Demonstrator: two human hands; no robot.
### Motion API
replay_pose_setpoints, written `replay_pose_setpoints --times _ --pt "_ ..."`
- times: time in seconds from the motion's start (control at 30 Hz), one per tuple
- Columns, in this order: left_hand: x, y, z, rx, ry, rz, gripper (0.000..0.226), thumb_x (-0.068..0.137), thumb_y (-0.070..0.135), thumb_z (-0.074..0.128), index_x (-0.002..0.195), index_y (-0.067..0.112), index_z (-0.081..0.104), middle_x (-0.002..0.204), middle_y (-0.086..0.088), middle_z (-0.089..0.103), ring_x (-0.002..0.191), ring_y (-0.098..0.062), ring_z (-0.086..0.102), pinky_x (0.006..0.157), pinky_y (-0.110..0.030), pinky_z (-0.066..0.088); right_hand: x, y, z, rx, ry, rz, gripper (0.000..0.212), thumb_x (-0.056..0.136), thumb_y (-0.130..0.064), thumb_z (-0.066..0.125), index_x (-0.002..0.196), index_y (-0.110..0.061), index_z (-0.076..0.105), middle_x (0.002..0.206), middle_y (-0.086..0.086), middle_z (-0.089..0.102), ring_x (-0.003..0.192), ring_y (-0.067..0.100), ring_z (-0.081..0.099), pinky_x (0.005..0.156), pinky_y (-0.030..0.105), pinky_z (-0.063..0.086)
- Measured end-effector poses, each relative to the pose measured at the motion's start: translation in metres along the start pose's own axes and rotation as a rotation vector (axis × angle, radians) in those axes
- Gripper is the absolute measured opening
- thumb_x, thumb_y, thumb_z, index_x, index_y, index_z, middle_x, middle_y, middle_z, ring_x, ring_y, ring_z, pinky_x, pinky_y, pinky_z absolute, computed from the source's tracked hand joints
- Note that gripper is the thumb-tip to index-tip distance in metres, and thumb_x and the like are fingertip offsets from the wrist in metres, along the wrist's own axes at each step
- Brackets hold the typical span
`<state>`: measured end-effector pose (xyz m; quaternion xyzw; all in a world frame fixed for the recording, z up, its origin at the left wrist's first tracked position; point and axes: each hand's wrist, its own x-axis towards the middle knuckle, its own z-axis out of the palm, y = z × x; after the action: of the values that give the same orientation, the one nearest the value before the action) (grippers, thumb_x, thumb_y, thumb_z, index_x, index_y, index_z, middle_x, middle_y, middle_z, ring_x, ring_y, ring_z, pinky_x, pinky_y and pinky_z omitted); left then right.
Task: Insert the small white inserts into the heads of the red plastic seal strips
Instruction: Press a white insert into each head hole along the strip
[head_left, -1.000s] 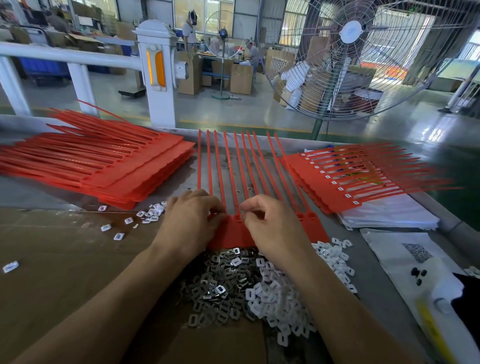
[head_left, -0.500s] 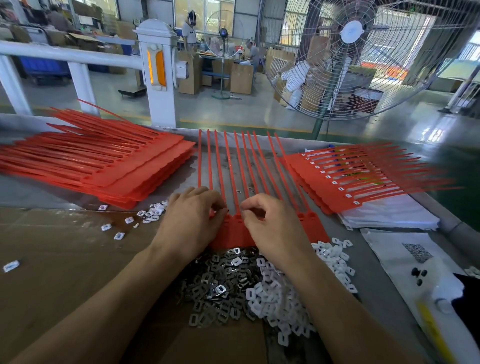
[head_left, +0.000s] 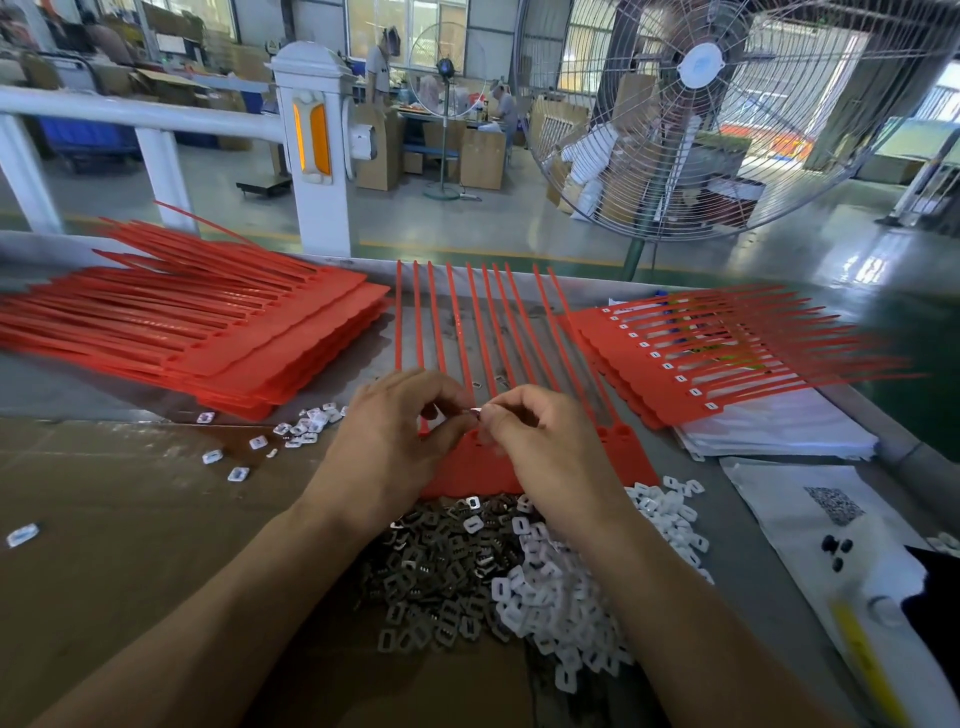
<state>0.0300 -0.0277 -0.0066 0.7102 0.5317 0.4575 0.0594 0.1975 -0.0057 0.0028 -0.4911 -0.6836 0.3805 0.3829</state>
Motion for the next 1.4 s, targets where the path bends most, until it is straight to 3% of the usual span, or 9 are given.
replay_pose_setpoints --times 0.1,0.2,0.37,0.53,0.8,1.03,1.3,1.4 --pt "-0.001 0.000 -0.002 0.097 0.018 0.063 0.010 0.084 0.026 0.078 0.091 0.026 0.071 0.087 0.014 0.066 0.084 -0.004 0.055 0.083 -0.015 0.035 0.000 -0.001 0.000 0.072 -0.024 0.045 0.020 0.102 -0.034 0.060 0.088 -0.026 0.073 0.085 -0.006 0.076 0.078 0.007 0.069 0.082 0.035 0.057" --pt "-0.001 -0.001 -0.002 0.156 0.026 0.088 0.010 0.086 0.028 0.077 0.093 0.029 0.071 0.090 0.017 0.064 0.087 -0.002 0.054 0.084 -0.028 0.037 -0.001 -0.002 -0.001 0.119 -0.048 0.080 0.020 0.103 -0.033 0.060 0.090 -0.026 0.074 0.083 -0.008 0.076 0.072 -0.001 0.067 0.077 0.028 0.050" --pt "0.000 -0.012 0.000 0.208 0.043 -0.040 0.007 0.087 0.035 0.075 0.093 0.034 0.072 0.090 0.017 0.063 0.092 -0.006 0.054 0.089 -0.036 0.037 0.000 -0.002 -0.001 0.071 0.042 0.069 0.025 0.101 -0.039 0.059 0.086 -0.026 0.074 0.085 -0.007 0.076 0.075 0.010 0.069 0.081 0.037 0.057" --pt "0.002 -0.023 0.006 0.300 -0.012 -0.188 0.008 0.086 0.043 0.074 0.090 0.037 0.073 0.094 0.016 0.061 0.103 -0.010 0.051 0.091 -0.029 0.025 -0.001 -0.002 -0.002 0.061 0.041 0.066 0.021 0.100 -0.035 0.060 0.086 -0.028 0.074 0.084 -0.005 0.076 0.068 0.010 0.062 0.068 0.028 0.052" --pt "0.003 -0.026 0.009 0.396 -0.068 -0.173 0.010 0.087 0.048 0.071 0.093 0.040 0.073 0.097 0.018 0.061 0.106 -0.009 0.049 0.093 -0.031 0.025 -0.001 -0.003 -0.002 0.045 0.030 0.036 0.018 0.100 -0.031 0.061 0.087 -0.029 0.074 0.082 -0.012 0.076 0.068 0.010 0.062 0.056 0.013 0.046" --pt "0.003 -0.027 0.011 0.400 -0.061 -0.176 0.010 0.086 0.047 0.072 0.092 0.040 0.075 0.099 0.019 0.062 0.107 -0.009 0.049 0.088 -0.028 0.019 -0.001 -0.004 -0.001 0.043 0.026 0.034 0.017 0.100 -0.029 0.061 0.088 -0.028 0.074 0.079 -0.014 0.076 0.066 0.013 0.061 0.063 0.027 0.048" --pt "0.003 -0.029 0.009 0.354 -0.076 -0.191 0.009 0.087 0.037 0.073 0.094 0.041 0.076 0.103 0.018 0.065 0.110 -0.010 0.050 0.089 -0.028 0.019 -0.002 -0.003 -0.003 0.024 0.012 0.028 0.016 0.100 -0.031 0.061 0.091 -0.029 0.074 0.081 -0.016 0.075 0.067 0.013 0.063 0.063 0.024 0.048" --pt "0.000 -0.031 0.006 0.353 -0.049 -0.190 0.014 0.089 0.028 0.072 0.097 0.038 0.076 0.105 0.015 0.067 0.110 -0.013 0.052 0.088 -0.027 0.019 -0.002 0.000 -0.006 -0.046 -0.036 -0.017 0.014 0.099 -0.034 0.063 0.093 -0.031 0.075 0.084 -0.018 0.075 0.075 0.000 0.068 0.070 0.018 0.048"
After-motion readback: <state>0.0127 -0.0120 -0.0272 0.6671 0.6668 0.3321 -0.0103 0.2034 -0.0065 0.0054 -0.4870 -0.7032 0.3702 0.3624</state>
